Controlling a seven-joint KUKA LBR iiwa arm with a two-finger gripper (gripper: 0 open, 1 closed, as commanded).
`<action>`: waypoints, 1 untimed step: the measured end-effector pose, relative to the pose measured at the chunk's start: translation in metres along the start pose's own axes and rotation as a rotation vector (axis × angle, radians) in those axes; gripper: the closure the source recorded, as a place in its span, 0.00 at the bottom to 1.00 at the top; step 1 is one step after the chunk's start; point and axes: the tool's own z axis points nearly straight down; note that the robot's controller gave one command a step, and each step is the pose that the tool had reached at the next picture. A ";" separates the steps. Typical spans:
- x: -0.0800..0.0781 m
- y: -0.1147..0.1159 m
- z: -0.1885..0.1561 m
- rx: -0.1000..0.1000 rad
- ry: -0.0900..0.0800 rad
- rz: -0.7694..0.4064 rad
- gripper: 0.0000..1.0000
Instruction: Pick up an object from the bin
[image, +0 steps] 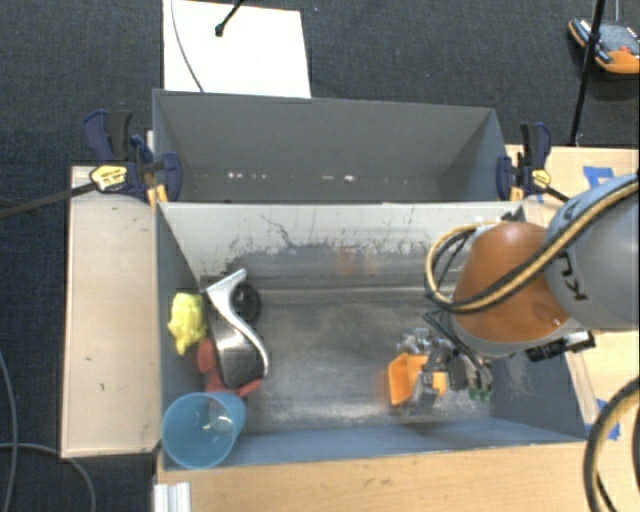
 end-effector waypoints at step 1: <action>-0.004 0.029 -0.033 0.001 -0.014 -0.136 1.00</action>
Offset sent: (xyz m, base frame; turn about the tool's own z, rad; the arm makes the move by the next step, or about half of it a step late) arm 0.0311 0.0096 0.1451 -0.0710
